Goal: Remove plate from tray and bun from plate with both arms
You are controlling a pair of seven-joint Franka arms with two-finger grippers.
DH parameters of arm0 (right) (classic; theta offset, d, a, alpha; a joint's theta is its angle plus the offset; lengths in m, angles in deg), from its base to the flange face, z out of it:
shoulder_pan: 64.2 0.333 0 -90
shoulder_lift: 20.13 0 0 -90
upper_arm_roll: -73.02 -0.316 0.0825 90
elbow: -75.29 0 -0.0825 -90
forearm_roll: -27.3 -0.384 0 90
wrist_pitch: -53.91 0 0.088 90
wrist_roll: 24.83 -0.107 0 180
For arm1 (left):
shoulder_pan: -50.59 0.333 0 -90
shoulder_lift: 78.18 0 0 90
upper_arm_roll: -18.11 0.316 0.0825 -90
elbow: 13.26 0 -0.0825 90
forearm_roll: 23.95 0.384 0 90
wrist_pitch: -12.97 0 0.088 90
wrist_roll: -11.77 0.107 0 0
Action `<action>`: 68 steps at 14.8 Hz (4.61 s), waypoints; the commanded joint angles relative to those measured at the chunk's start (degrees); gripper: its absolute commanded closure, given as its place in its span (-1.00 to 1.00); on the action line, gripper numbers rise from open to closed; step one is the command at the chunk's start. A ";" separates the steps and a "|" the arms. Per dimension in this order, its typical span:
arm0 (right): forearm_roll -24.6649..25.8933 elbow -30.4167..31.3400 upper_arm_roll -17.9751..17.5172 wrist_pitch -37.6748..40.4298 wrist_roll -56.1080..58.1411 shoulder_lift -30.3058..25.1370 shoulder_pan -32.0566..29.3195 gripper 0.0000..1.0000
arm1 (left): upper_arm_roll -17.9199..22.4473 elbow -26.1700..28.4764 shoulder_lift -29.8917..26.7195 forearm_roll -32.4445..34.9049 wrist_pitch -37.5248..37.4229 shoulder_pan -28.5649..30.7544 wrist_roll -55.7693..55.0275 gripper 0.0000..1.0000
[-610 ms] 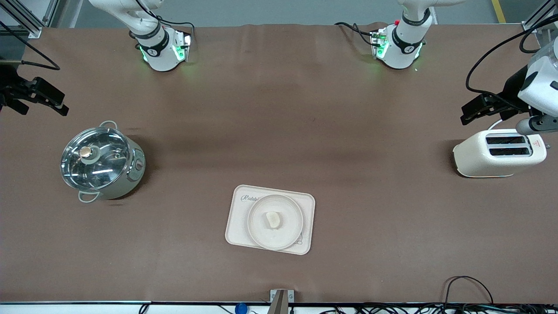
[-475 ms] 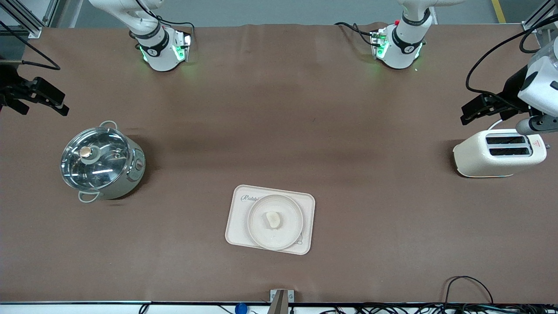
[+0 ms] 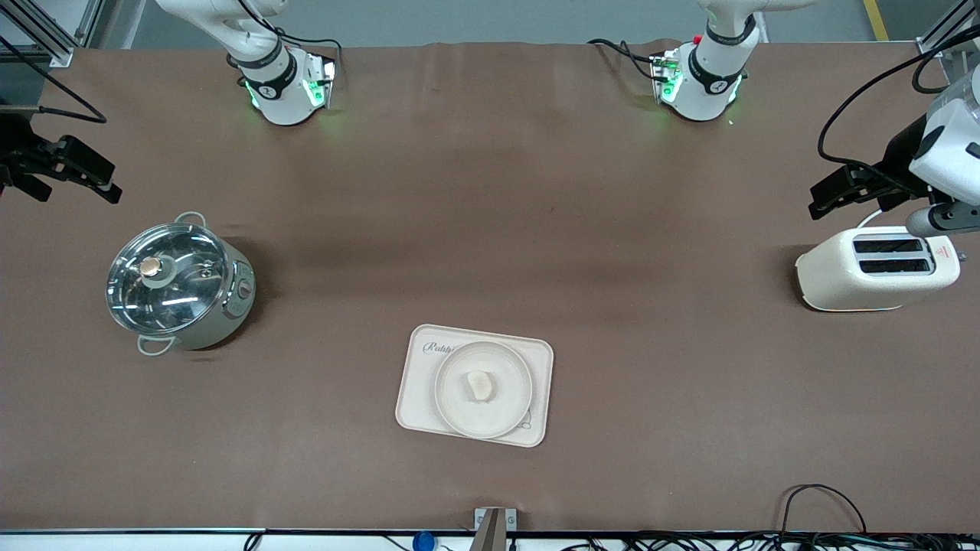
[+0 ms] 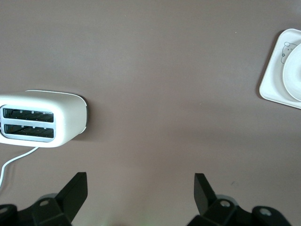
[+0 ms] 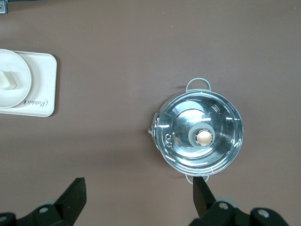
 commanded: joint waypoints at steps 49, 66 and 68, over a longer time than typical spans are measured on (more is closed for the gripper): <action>-36.27 14.61 -1.86 -73.38 -23.64 38.80 48.98 0.98 | -8.07 37.96 -3.14 -9.09 40.53 3.78 -6.45 -1.00; -32.95 5.66 -0.36 -58.73 -21.71 40.13 40.05 -1.00 | -16.25 49.17 4.76 0.03 63.71 -3.24 -30.23 -1.00; -26.72 2.33 0.60 -53.20 -18.12 39.07 35.57 -1.00 | -16.34 46.45 8.09 5.83 63.54 -5.87 -38.93 -1.00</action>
